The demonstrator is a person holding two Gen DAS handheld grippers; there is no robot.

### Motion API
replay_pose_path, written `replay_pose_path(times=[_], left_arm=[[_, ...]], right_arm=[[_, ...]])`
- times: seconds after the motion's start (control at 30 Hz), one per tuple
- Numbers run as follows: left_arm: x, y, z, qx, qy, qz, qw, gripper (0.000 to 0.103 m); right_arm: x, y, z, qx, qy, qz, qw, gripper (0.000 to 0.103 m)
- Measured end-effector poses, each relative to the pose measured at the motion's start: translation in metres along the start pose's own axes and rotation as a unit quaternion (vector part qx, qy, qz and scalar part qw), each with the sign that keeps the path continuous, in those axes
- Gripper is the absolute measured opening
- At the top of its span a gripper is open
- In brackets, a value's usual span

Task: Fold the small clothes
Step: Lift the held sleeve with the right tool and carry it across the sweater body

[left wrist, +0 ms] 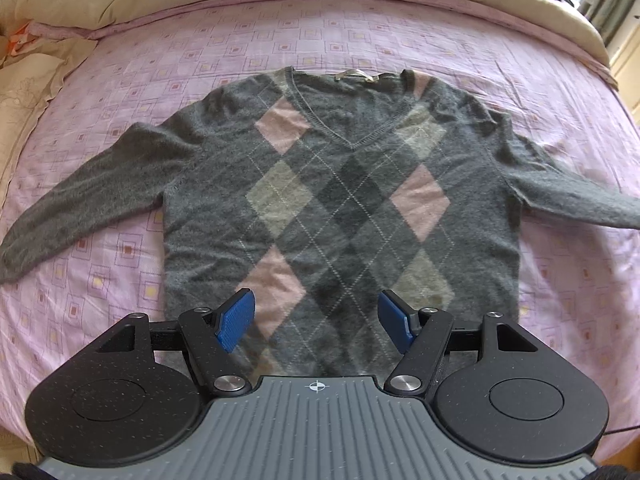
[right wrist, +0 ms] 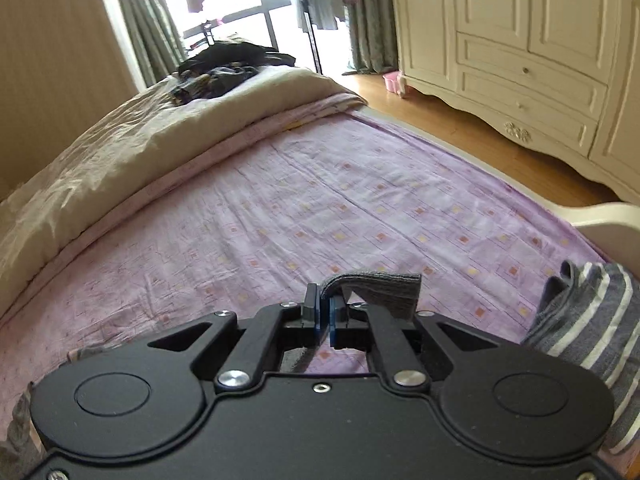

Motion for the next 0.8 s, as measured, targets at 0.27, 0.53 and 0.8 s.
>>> replay_pose_path(times=[0.27,0.53,0.8], left_arm=[[0.009,-0.008,-0.063,0.012,-0.024,0.025,0.9993,0.067],[0.021,-0.004,-0.121,-0.007,-0.042,0.029,0.9987,0.067],[0.03,0.007,-0.164,-0.029,-0.054,0.024,0.9978,0.067]], right_arm=[[0.053,-0.05,-0.21,-0.152,-0.125,0.018,0.98,0.011],[0.201,-0.049,-0.381,-0.294,-0.218,-0.074,0.928,0.011],[0.359,-0.021,-0.415,-0.311,-0.342,-0.176,0.869,0.019]])
Point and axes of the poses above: each gripper's, at about its wrist camera, not at the fingertips, and y roughly the way its jaws point, z to its right, x to its underside, the point moved 9 cm from there along y, roughly the way its jaws point, and after that the axes turned 11 degrees about y, right-handed, at the moved point
